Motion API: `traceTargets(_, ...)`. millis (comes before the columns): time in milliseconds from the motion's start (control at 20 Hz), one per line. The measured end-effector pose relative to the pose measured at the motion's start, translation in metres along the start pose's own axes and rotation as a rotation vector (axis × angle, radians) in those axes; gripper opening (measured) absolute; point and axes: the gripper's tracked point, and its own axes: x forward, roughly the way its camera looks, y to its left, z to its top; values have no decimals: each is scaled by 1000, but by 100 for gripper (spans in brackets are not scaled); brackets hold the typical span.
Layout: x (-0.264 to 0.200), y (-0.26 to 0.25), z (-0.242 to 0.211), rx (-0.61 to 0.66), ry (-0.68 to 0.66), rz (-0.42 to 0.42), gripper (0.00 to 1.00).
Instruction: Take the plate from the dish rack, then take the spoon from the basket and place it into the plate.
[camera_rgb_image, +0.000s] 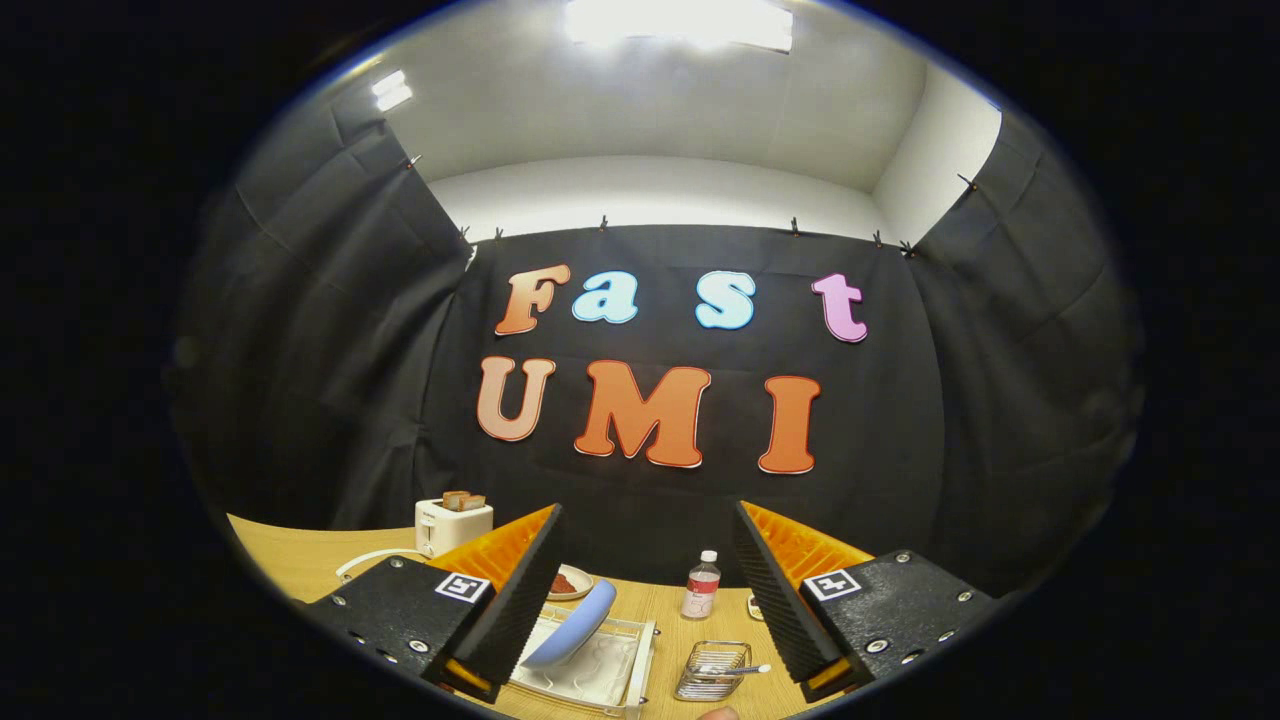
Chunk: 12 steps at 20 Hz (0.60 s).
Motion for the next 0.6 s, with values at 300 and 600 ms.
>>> traceTargets(300,5,3,-8,-1,41,-1,98)
traceTargets(600,25,22,-15,19,111,67,98)
